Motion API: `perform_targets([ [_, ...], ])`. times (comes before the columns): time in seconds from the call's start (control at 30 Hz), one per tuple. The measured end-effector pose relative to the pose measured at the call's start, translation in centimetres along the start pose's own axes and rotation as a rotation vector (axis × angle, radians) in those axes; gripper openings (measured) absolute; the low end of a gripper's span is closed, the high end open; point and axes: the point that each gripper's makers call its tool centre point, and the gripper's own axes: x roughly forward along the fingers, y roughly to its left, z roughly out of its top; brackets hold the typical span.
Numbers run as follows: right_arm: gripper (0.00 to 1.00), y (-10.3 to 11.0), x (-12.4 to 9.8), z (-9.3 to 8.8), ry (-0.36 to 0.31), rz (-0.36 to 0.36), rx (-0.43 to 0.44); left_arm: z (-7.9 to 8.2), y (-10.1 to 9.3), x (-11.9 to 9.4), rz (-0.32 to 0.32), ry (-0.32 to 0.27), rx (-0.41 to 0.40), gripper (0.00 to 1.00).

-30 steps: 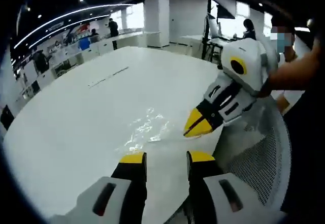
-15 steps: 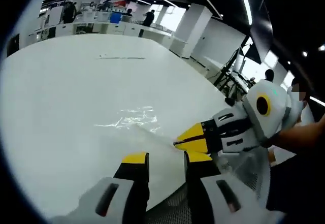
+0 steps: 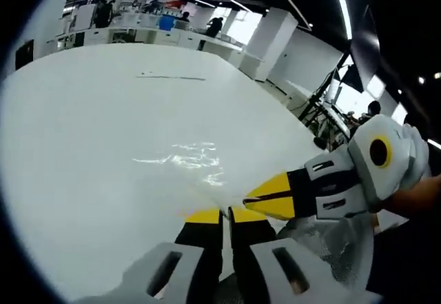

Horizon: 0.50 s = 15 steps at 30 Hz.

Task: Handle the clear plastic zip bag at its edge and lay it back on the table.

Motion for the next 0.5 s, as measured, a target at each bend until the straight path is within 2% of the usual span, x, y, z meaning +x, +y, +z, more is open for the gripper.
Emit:
perform_targets([
  [0.13,0.00,-0.8,-0.4,0.3,-0.015,-0.026,0.013,-0.5,0.3,-0.1,0.014,0.019,0.004,0.00],
  [0.37,0.00,-2.3,-1.1,0.6,-0.030,-0.078,0.021,-2.2,1.5,-0.2,0.062,0.099,0.067,0.00],
  [0.5,0.00,-3.5,-1.9,0.4,-0.032,-0.106,0.039,-2.8,2.3,-0.5,0.065,0.110,0.061,0.00],
])
